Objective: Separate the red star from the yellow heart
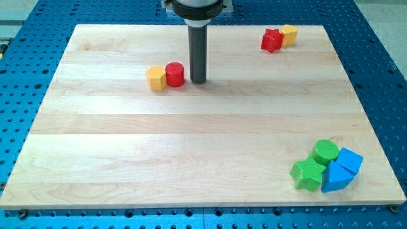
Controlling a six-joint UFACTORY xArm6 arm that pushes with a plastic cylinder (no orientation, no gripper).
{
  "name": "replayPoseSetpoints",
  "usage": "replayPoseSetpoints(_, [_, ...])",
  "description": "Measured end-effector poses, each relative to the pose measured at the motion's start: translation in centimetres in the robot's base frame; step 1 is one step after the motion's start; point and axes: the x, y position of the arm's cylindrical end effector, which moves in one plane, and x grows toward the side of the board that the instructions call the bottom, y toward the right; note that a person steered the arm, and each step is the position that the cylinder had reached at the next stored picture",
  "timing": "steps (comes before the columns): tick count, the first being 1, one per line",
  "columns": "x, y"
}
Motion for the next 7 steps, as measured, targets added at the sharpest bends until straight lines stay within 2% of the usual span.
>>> replayPoseSetpoints(1, [-2.8, 10.2])
replayPoseSetpoints(2, [-7.7, 18.5])
replayPoseSetpoints(3, [-12.2, 24.3])
replayPoseSetpoints(4, [-14.6, 23.3])
replayPoseSetpoints(7, [-9.6, 0.8])
